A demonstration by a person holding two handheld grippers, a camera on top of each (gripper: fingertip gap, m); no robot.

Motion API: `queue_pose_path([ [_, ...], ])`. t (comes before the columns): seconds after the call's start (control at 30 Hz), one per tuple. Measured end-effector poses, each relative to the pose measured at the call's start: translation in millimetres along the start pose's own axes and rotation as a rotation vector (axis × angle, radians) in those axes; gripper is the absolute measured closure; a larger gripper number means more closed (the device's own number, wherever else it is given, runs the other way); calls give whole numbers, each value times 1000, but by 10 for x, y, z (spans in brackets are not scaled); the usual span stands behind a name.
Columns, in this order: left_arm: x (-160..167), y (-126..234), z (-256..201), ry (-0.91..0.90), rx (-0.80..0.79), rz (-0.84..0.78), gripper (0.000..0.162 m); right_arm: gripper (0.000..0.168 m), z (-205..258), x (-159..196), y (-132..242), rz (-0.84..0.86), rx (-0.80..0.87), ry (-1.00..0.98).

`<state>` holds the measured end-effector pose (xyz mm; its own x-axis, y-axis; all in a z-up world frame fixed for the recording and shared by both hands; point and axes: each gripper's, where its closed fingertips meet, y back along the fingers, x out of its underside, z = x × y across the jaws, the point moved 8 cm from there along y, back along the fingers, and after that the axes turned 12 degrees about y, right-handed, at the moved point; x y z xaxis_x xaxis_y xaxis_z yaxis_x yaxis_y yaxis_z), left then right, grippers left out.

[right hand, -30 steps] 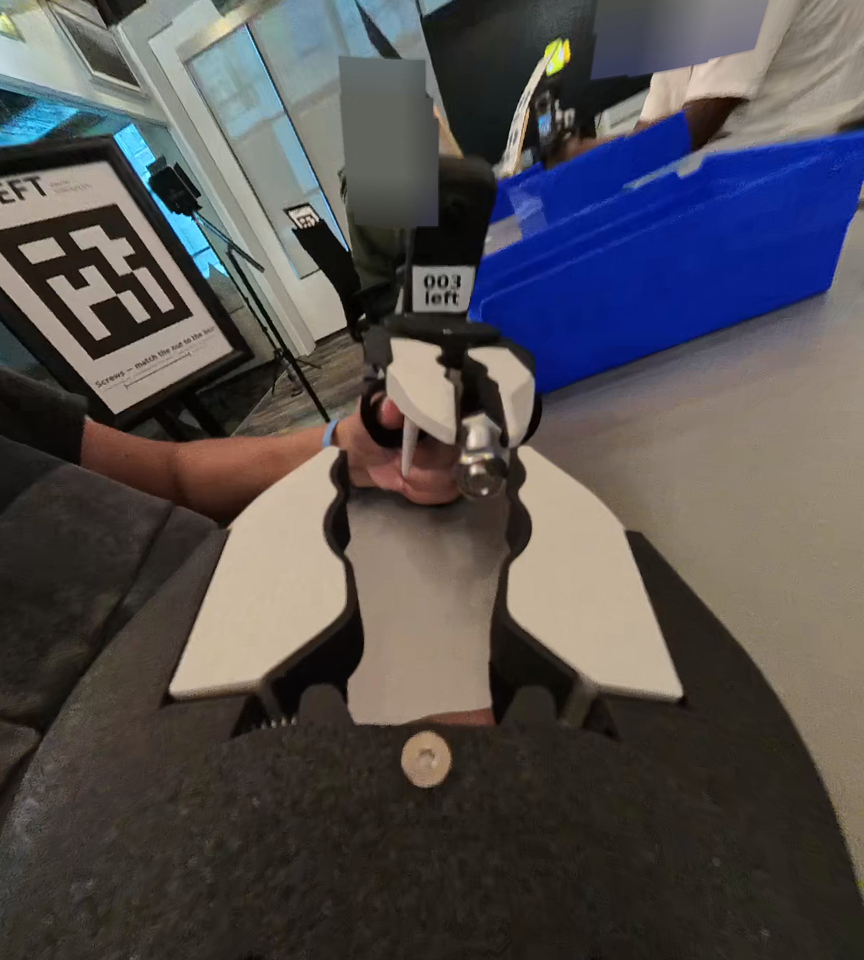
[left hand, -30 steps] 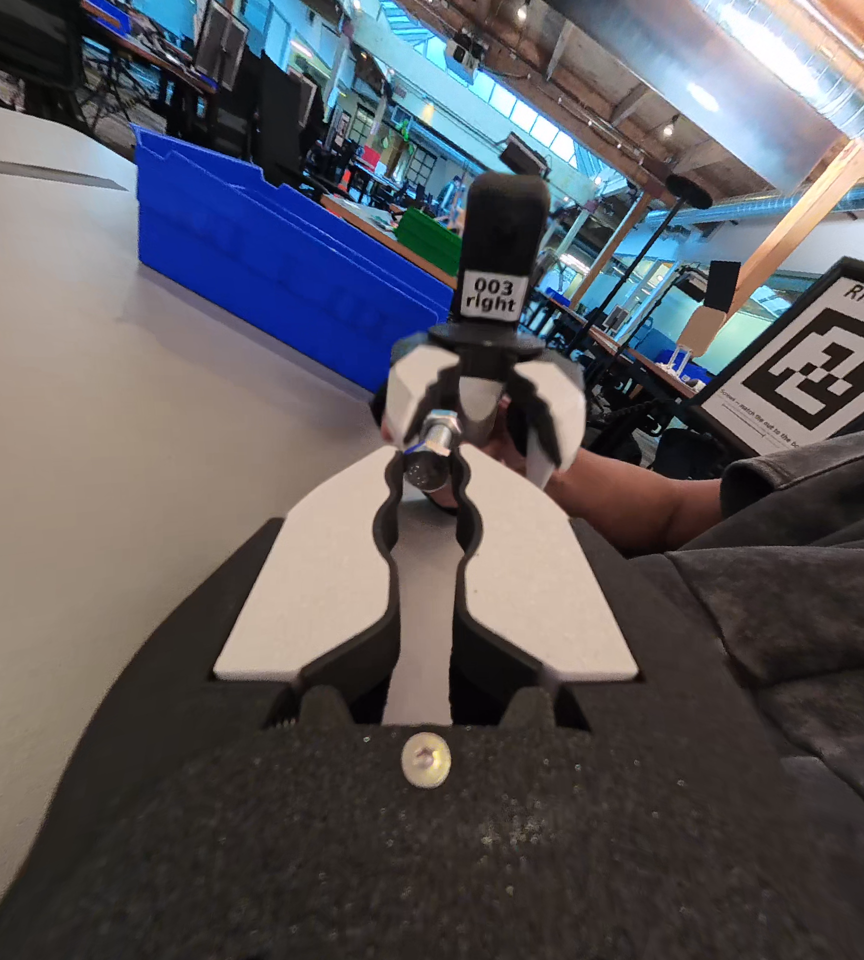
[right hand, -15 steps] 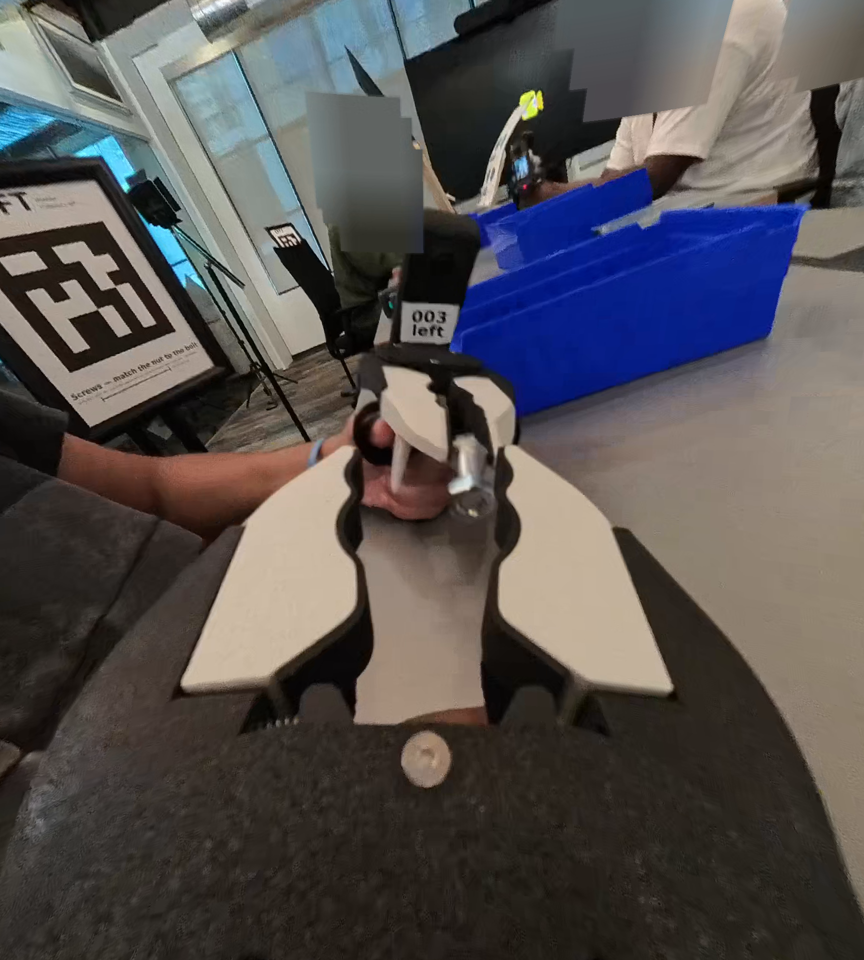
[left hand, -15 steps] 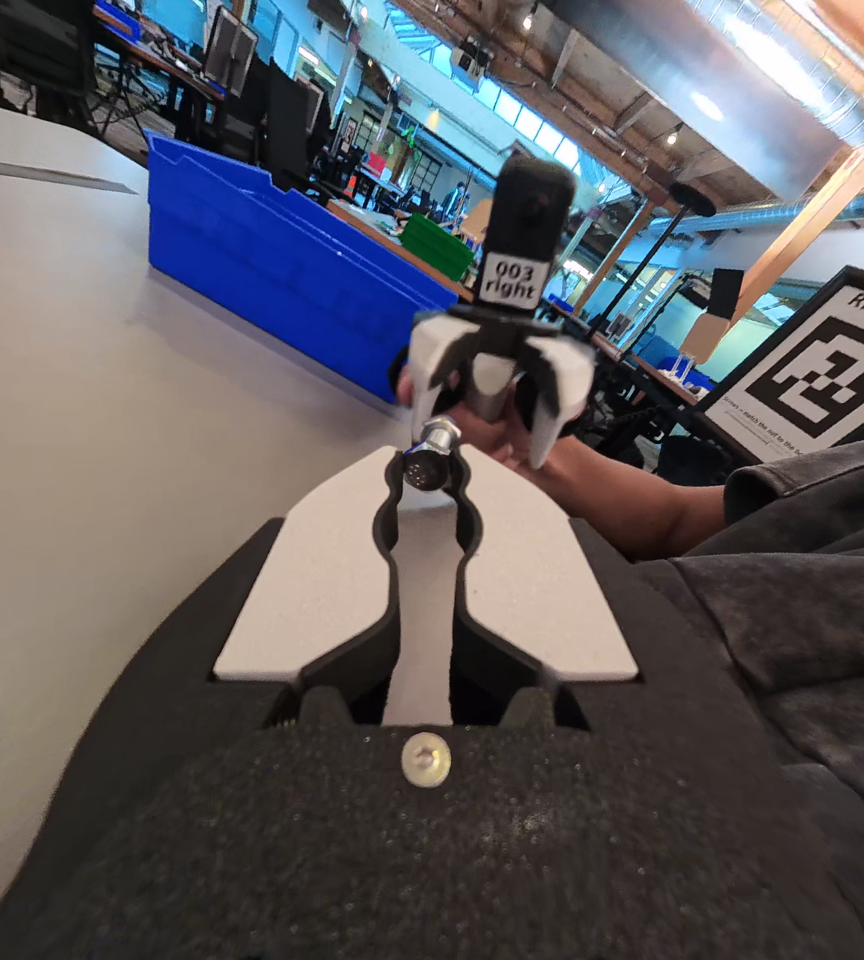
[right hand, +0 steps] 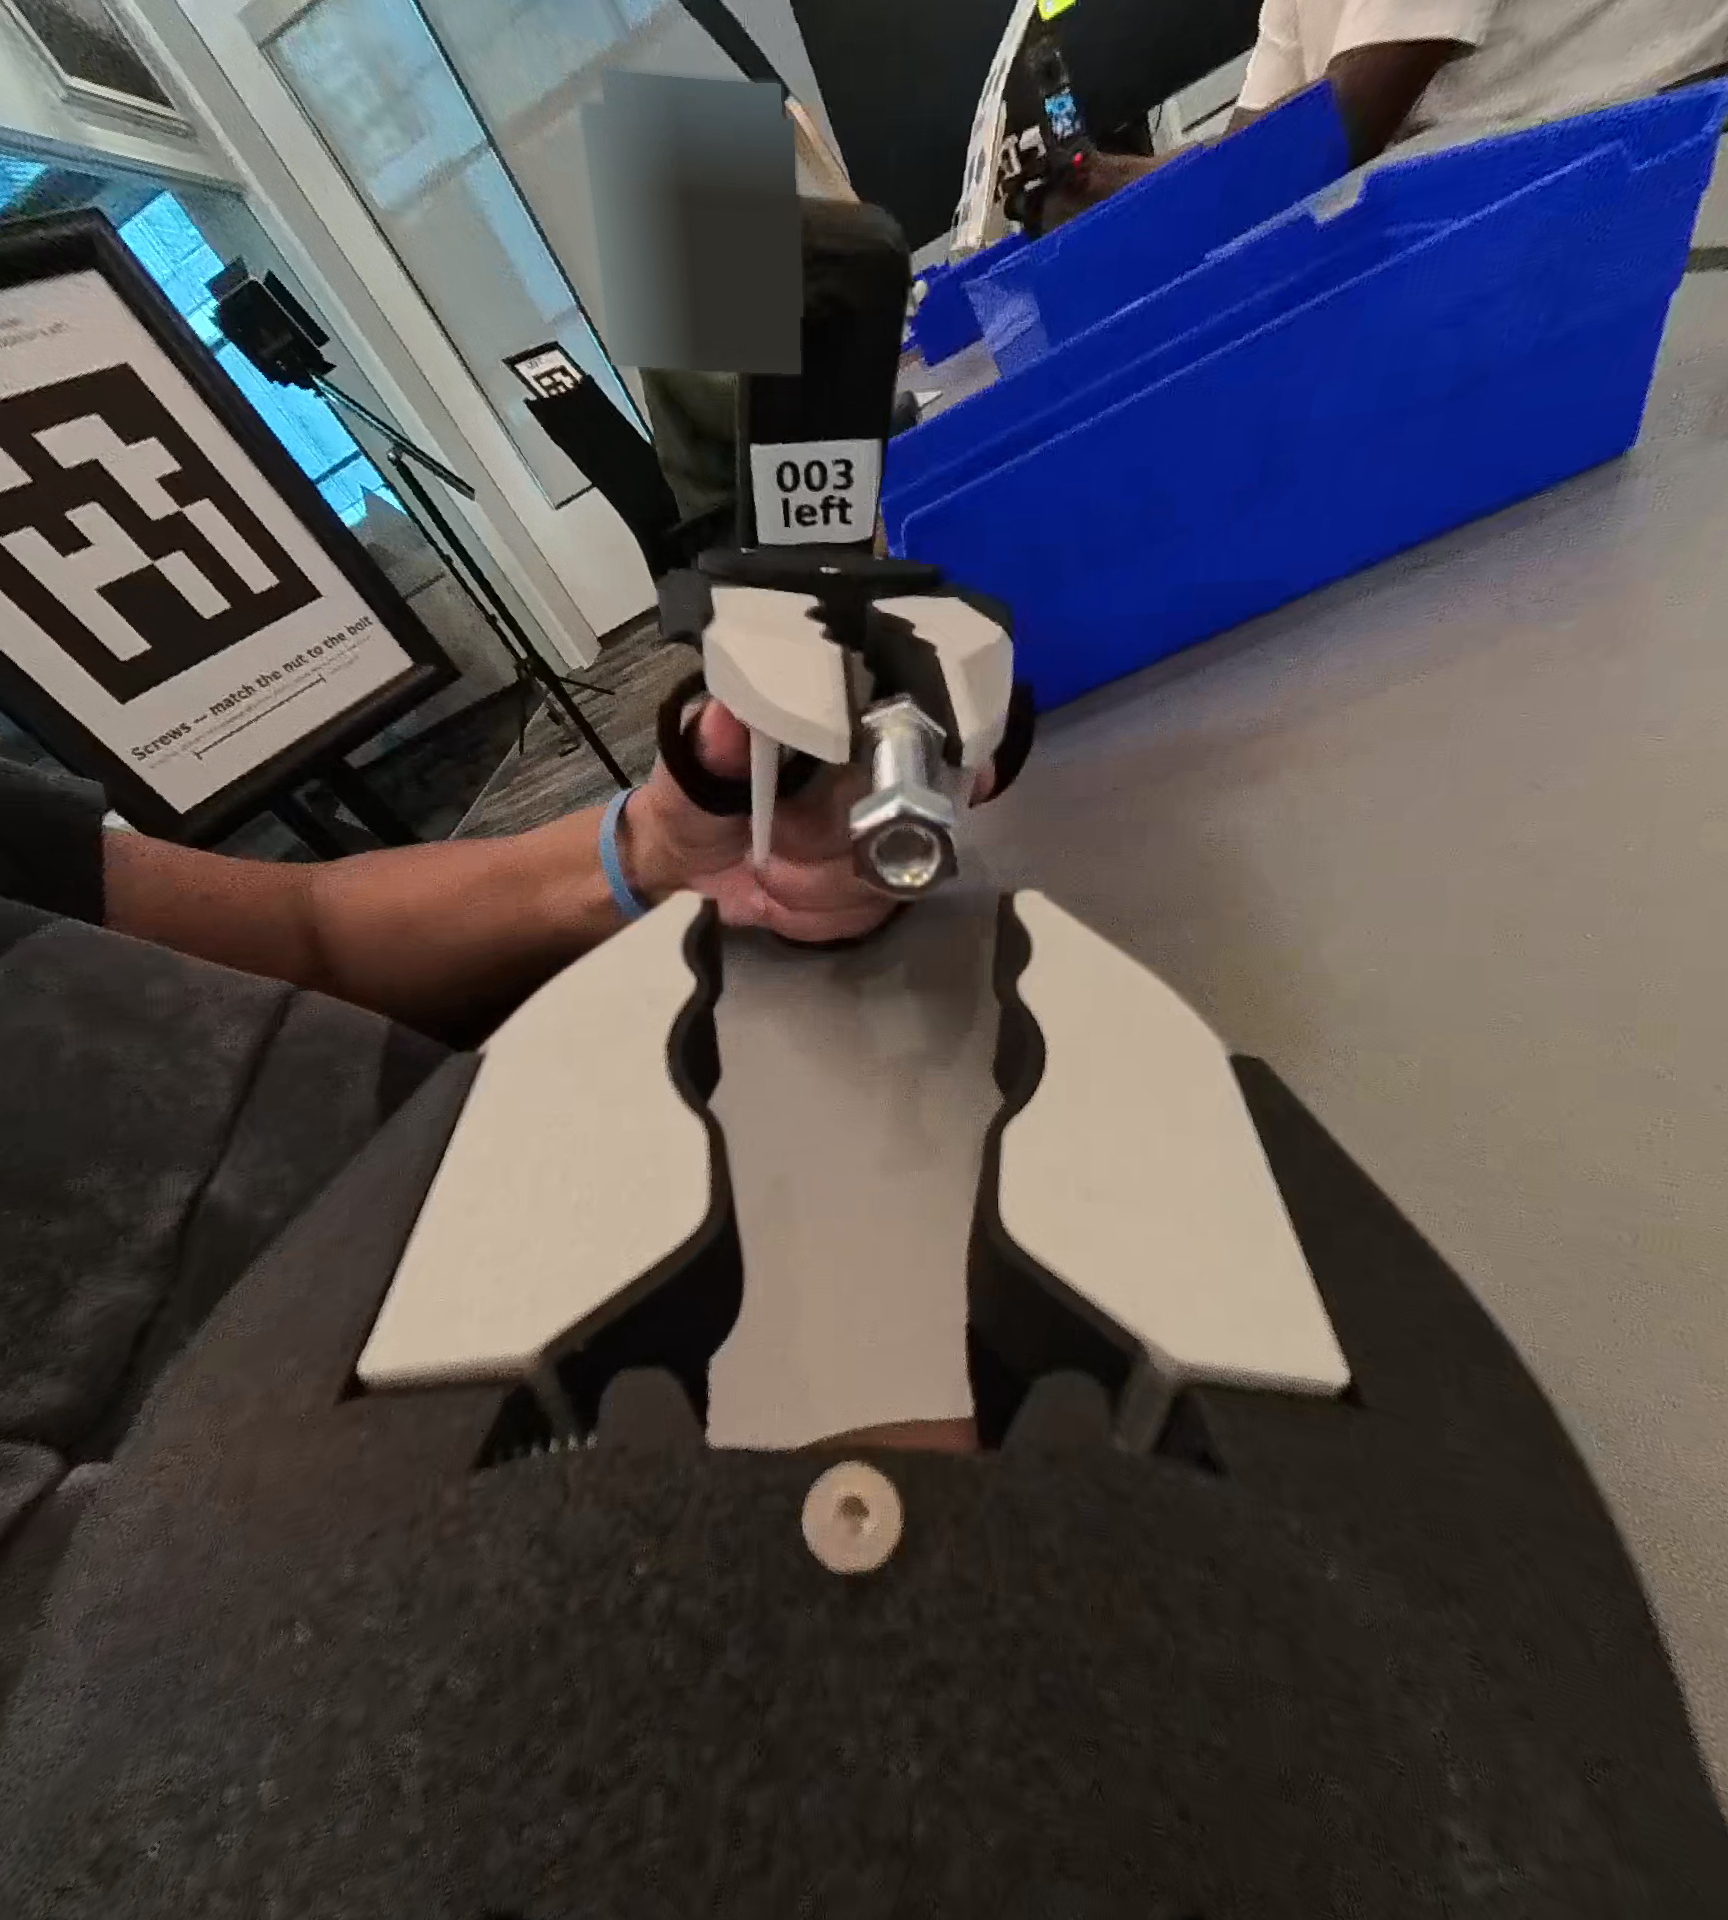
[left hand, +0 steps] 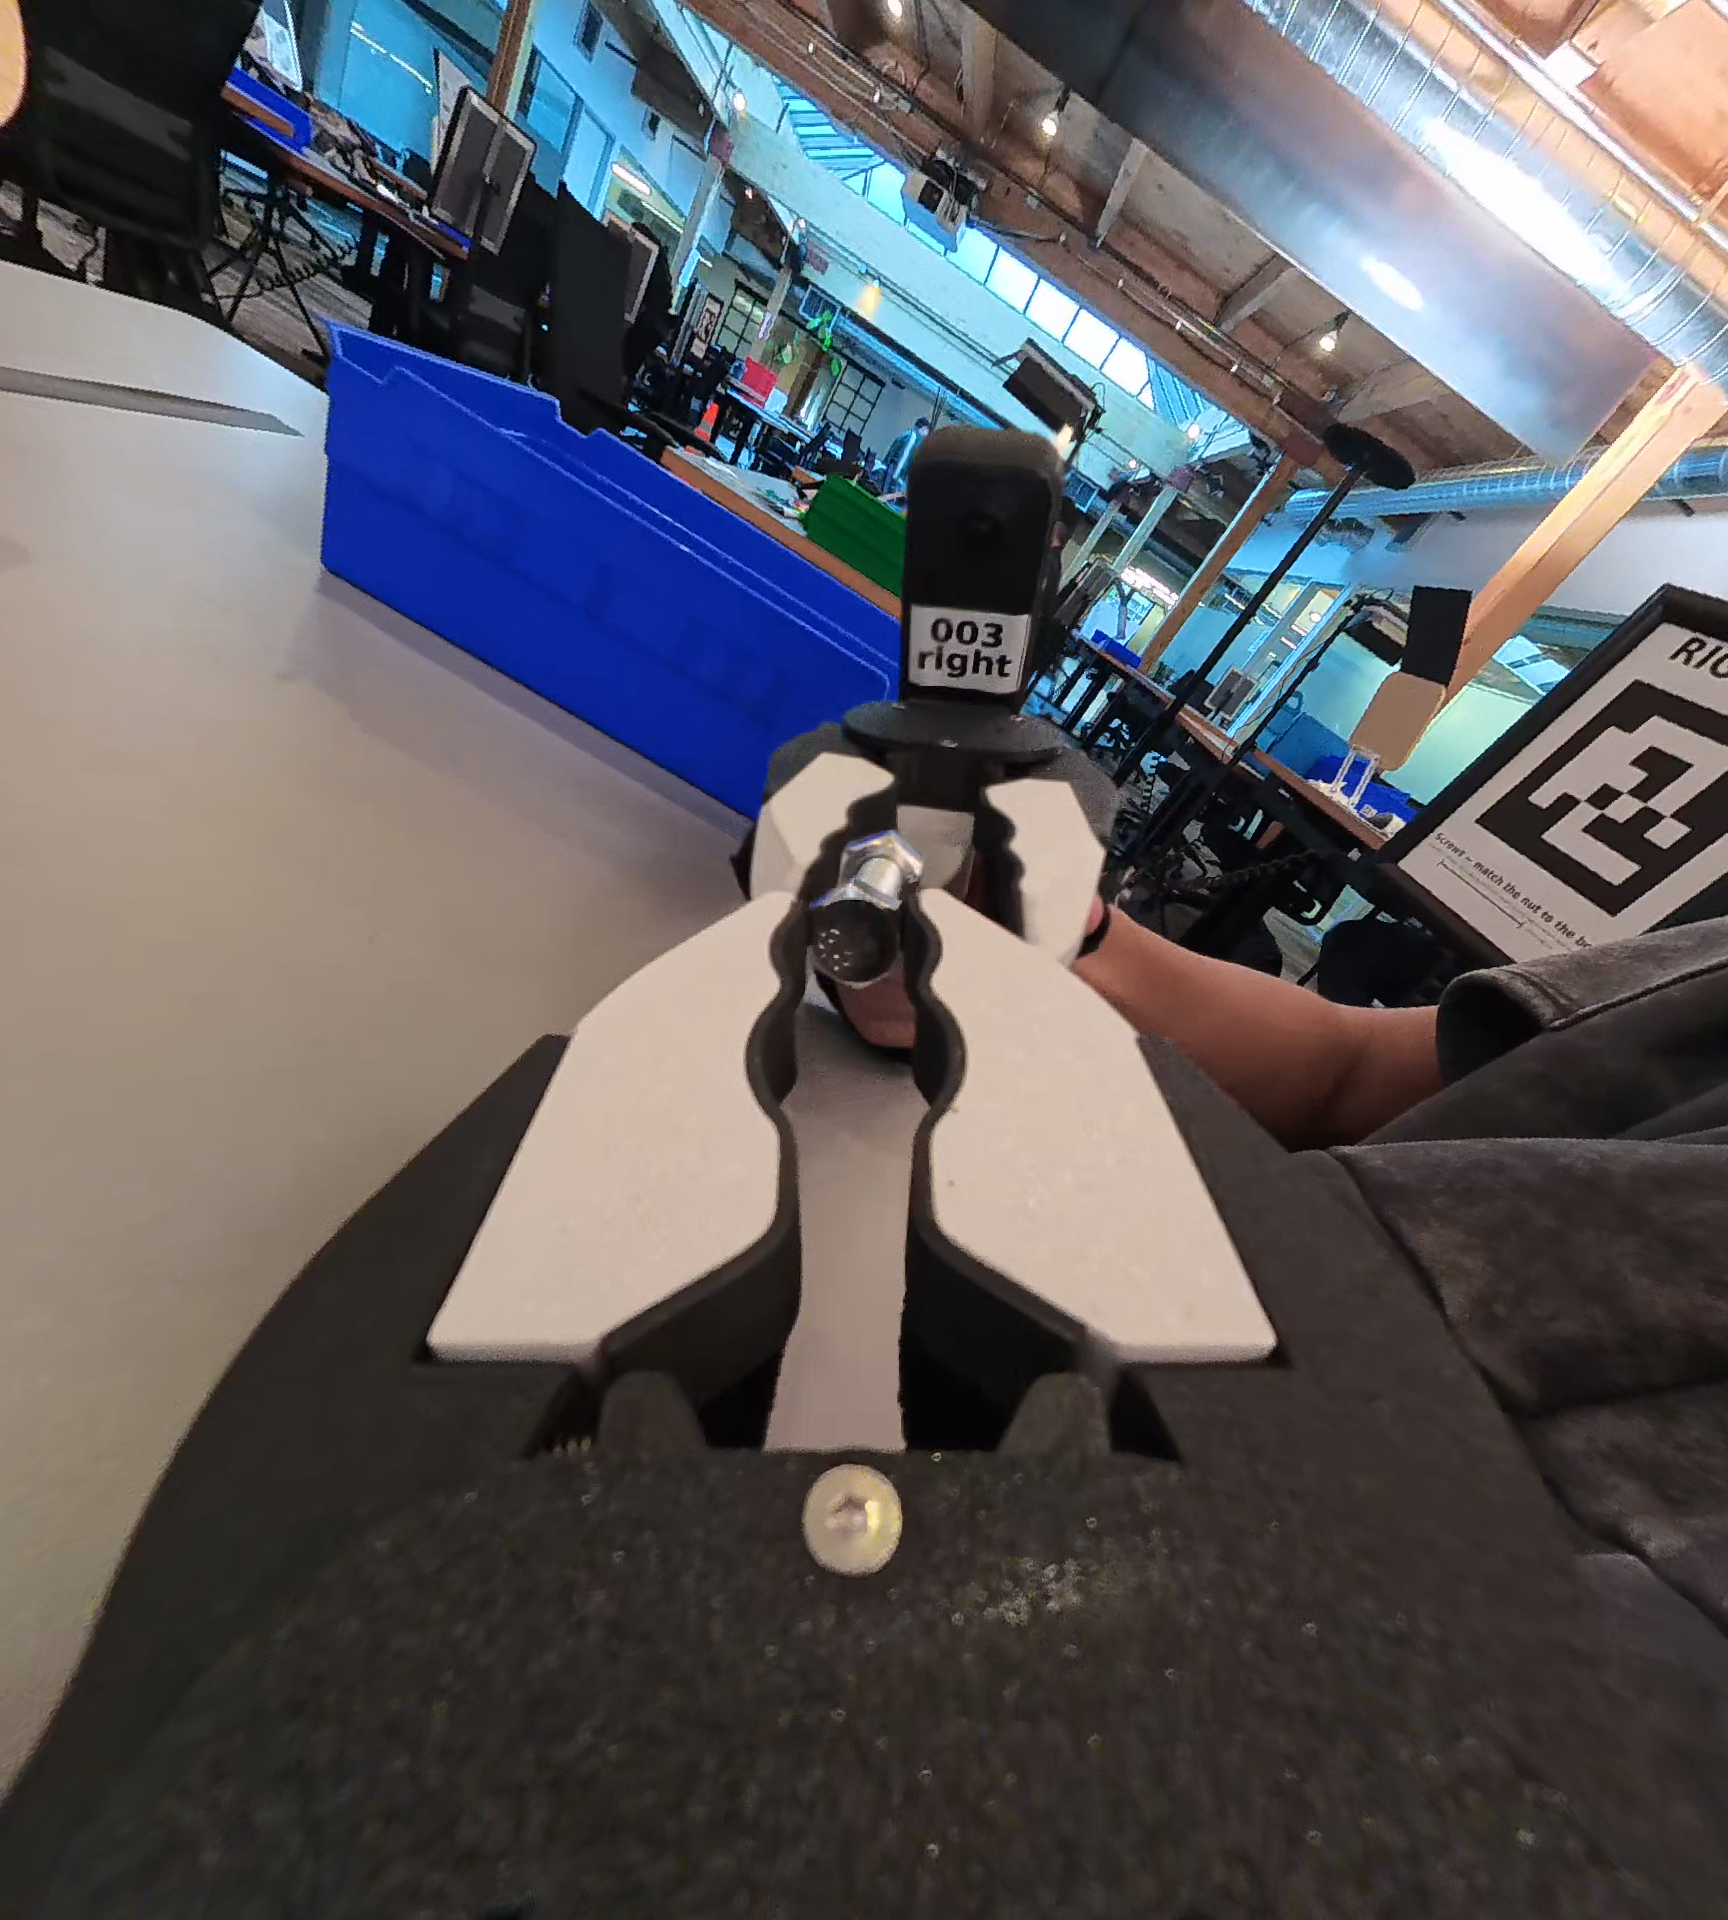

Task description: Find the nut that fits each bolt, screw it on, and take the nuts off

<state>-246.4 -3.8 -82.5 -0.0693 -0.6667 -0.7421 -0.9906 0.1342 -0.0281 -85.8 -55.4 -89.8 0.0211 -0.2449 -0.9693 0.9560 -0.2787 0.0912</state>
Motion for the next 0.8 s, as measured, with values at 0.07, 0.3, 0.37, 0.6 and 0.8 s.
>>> queue_pose_path([
  [0.07, 4, -1, 10, 0, -5, 7, 145, 112, 47, -115, -1, -60, 4, 34],
  [0.3, -12, 9, 5, 1, -4, -9, 145, 124, -65, -122, 143, -73, 93, 1],
  [0.37, -11, 15, 7, 0, -6, -9, 145, 125, -87, -36, 99, -53, 31, -103],
  [0.6, 6, -5, -17, -15, 1, 7, 145, 151, -102, -43, 25, -100, -65, -239],
  [0.8, 30, -21, 0, 42, 40, 31, 145, 150, 8, -71, 44, 15, 68, 109],
])
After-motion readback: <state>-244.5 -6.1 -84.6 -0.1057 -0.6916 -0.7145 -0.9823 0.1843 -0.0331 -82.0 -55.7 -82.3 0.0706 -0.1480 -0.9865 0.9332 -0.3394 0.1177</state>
